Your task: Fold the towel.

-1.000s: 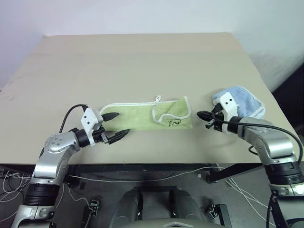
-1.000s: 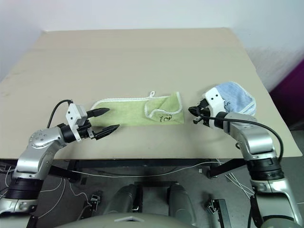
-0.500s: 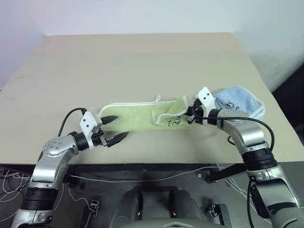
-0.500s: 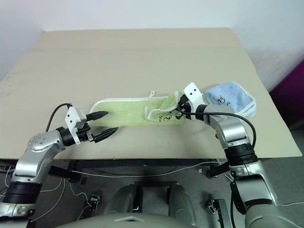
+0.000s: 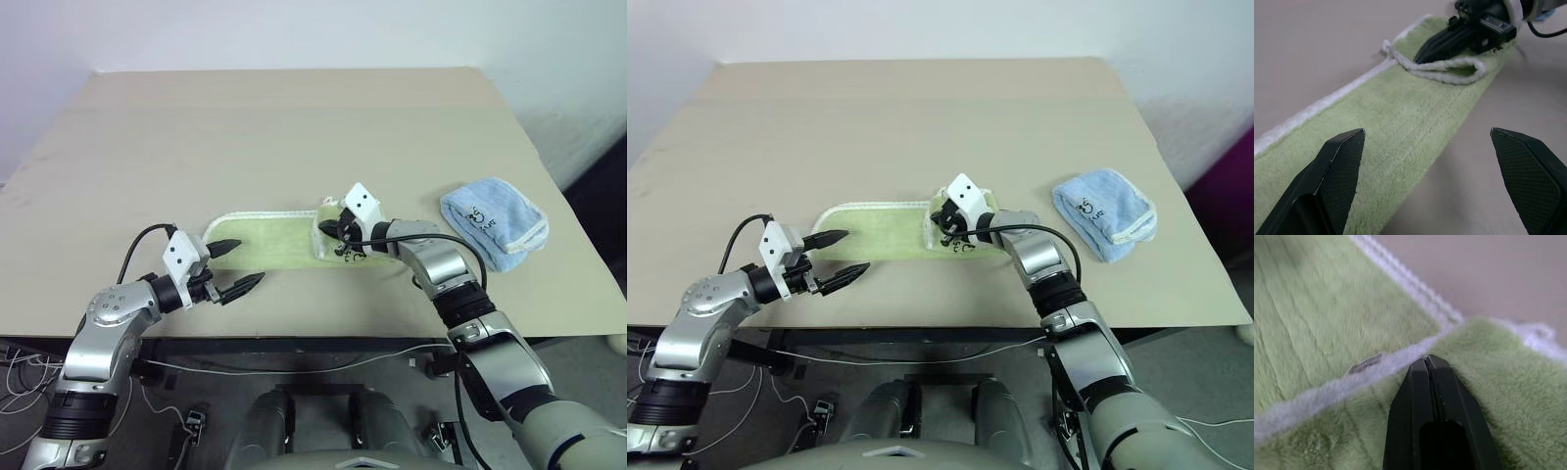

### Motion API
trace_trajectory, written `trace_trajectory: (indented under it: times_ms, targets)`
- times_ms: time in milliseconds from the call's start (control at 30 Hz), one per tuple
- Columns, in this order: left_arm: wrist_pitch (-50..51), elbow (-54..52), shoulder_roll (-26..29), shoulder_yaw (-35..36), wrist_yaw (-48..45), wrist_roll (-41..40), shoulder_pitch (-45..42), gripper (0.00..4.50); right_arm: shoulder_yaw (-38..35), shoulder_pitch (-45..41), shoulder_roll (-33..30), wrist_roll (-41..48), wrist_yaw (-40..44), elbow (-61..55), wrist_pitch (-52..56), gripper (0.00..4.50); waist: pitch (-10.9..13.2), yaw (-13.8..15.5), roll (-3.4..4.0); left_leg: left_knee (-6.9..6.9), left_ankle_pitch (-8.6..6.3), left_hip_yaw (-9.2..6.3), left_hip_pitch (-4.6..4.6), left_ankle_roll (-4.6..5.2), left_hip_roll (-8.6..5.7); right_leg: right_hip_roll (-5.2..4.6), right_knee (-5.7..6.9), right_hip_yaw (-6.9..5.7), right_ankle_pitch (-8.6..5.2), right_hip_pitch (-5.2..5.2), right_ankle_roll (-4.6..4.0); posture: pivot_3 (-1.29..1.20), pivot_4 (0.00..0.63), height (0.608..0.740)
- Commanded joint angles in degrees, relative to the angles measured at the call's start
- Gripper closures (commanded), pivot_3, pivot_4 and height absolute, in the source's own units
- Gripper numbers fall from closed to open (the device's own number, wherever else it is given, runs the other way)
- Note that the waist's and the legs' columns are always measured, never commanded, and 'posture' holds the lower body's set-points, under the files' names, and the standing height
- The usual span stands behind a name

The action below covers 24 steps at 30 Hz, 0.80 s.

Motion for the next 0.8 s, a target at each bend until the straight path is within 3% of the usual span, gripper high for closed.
trace_trajectory:
  times_ms: [33,267,467,633,800]
  targets:
    - [0.19,-3.57,0.53,2.47,1.03,-1.06,1.38,0.19,1.15,2.82,-0.21,-1.8,0.56,-0.85,-0.36,4.48,-0.02,0.01,-0.01,0.0,0.0,-0.01,0.01,0.0,0.0,0.0,0.0,0.0,0.0,0.02,0.0,0.0,0.15,0.74]
    - [9.95,-11.08,-4.04,10.15,9.32,-12.39,6.51,0.19,-5.8,3.17,-0.75,4.28,0.98,-13.25,-0.5,4.48,0.0,-0.03,0.01,0.0,0.0,-0.02,0.01,0.0,0.0,-0.03,0.0,0.01,0.0,0.02,0.0,0.0,0.15,0.74]
    - [22.74,-21.98,-13.45,18.61,29.02,-32.92,13.93,0.19,-10.31,3.07,-4.68,9.34,3.8,-23.47,2.09,4.48,-0.02,0.11,-0.04,0.02,-0.01,-0.07,0.0,0.0,0.01,-0.05,0.0,0.04,0.0,0.05,0.0,0.0,0.15,0.74]
    - [26.84,-26.74,-19.1,19.01,43.71,-39.81,20.04,0.1,-11.18,2.23,-6.22,9.39,4.07,-22.21,1.79,4.5,-0.01,0.13,-0.03,0.03,-0.01,-0.06,0.03,0.0,0.01,-0.05,-0.02,0.05,0.0,0.09,0.0,0.0,0.15,0.74]
    - [26.98,-27.18,-24.83,17.99,58.61,-47.45,18.75,0.1,-10.97,2.3,-6.53,9.16,4.41,-20.48,1.37,4.5,0.0,0.36,-0.06,0.07,-0.01,-0.07,0.03,0.0,-0.01,-0.06,-0.05,0.03,0.0,0.14,0.0,0.0,0.15,0.74]
